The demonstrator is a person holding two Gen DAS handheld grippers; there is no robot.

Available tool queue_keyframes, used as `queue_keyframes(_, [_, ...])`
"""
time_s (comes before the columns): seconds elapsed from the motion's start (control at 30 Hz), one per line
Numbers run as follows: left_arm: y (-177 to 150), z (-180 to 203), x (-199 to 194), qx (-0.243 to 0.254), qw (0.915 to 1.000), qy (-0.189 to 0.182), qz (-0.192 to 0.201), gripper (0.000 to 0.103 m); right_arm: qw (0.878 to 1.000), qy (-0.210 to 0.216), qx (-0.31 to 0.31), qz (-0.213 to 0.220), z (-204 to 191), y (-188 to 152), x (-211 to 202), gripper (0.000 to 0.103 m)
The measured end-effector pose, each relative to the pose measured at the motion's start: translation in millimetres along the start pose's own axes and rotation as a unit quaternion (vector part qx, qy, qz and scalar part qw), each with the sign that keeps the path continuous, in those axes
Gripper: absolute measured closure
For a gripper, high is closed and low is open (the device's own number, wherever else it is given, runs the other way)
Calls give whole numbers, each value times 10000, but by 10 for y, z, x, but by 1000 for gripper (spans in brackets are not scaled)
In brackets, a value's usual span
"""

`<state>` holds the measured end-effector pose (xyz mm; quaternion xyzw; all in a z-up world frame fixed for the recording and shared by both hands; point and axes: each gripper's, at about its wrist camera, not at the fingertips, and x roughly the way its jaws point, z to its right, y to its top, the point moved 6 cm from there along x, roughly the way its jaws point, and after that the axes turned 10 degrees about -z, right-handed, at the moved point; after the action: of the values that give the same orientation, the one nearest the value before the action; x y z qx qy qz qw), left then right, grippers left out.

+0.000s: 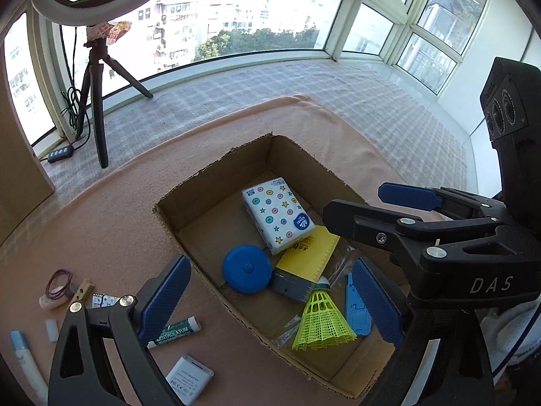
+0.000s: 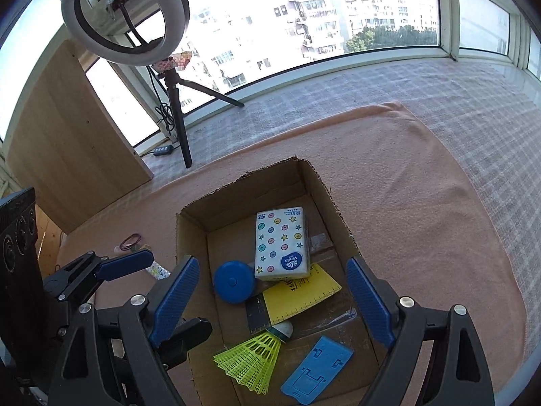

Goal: Organize objects
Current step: 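Move both grippers back toward the loose items on the table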

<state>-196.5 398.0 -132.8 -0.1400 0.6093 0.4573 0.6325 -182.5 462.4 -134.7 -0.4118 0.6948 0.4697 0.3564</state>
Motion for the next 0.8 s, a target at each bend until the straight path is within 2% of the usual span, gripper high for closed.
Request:
queue_keyframes(0.2, [-190, -343, -115, -272, 9996, 120, -16, 5, 9995, -43, -319, -20, -230, -48, 25, 17])
queue_keyframes(0.4, [-426, -870, -273, -637, 9973, 353, -12, 5, 9985, 75, -542, -13, -508, -50, 32, 17])
queue_keyframes(0.63, [-676, -1707, -467, -1315, 9881, 803, 8, 5, 9956, 310, -865, -188, -929, -52, 153, 17])
queue_keyframes(0.7, [-694, -1913, -492, -1403, 9852, 987, -27, 5, 9946, 402, -919, -273, -1056, -35, 212, 17])
queue_keyframes(0.8, [-664, -2182, -513, -1550, 9821, 1069, -54, 5, 9918, 553, -1073, -427, -1300, -12, 319, 17])
